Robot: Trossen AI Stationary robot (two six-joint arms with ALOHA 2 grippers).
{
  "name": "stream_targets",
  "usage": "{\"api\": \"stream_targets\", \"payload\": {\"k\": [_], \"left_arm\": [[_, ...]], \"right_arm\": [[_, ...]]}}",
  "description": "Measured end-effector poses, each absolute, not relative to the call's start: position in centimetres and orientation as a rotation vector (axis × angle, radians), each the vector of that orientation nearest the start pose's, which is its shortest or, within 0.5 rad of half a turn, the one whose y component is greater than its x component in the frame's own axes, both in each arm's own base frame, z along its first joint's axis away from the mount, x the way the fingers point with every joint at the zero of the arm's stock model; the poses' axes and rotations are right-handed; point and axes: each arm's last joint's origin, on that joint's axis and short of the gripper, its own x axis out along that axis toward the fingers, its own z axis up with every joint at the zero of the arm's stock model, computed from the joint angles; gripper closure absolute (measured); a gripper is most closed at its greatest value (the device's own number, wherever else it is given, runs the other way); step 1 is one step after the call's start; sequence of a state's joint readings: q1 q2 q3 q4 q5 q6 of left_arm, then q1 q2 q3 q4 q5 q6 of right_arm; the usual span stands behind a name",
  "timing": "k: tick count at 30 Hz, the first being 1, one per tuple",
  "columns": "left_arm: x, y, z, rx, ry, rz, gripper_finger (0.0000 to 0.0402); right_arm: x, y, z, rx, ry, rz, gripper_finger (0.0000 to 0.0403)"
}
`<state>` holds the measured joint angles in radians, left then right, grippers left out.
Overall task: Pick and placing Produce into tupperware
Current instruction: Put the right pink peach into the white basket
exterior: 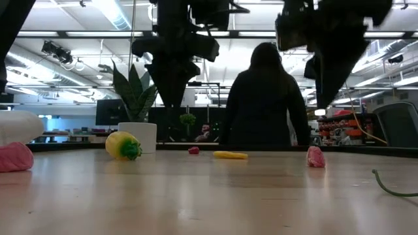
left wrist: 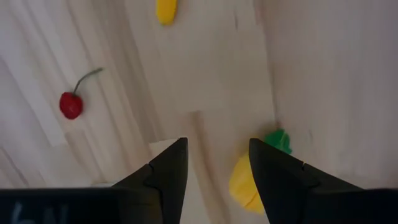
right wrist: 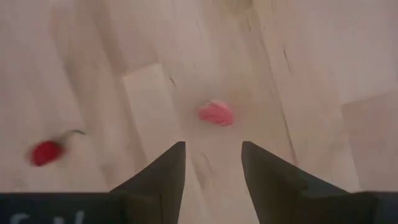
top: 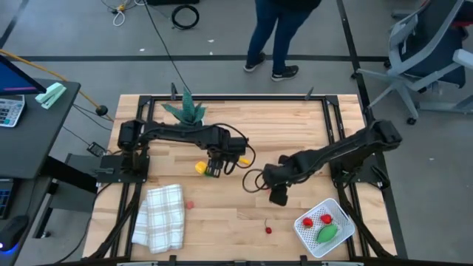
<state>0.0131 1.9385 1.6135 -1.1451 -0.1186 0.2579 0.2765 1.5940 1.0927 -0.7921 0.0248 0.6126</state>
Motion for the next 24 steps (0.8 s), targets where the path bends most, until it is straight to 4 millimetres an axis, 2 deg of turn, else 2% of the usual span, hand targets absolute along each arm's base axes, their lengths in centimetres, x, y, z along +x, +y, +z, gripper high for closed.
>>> {"api": "stream_targets", "payload": {"k": [10, 20, 24], "left_arm": [[38.2, 0.0, 23.7, 0.274, 1.412, -0.055, 0.0228], [38.2, 0.0, 23.7, 0.269, 1.409, -0.049, 0.0228], [38.2, 0.0, 23.7, 0.260, 1.406, -0.041, 0.0229]], "right_arm": [[30.0, 8.3, 17.1, 0.258, 1.401, -0.162, 0.0238], [30.6, 8.3, 16.8, 0.191, 1.371, -0.070, 0.0238], [30.8, 8.3, 15.8, 0.152, 1.397, -0.044, 0.0238]]}}
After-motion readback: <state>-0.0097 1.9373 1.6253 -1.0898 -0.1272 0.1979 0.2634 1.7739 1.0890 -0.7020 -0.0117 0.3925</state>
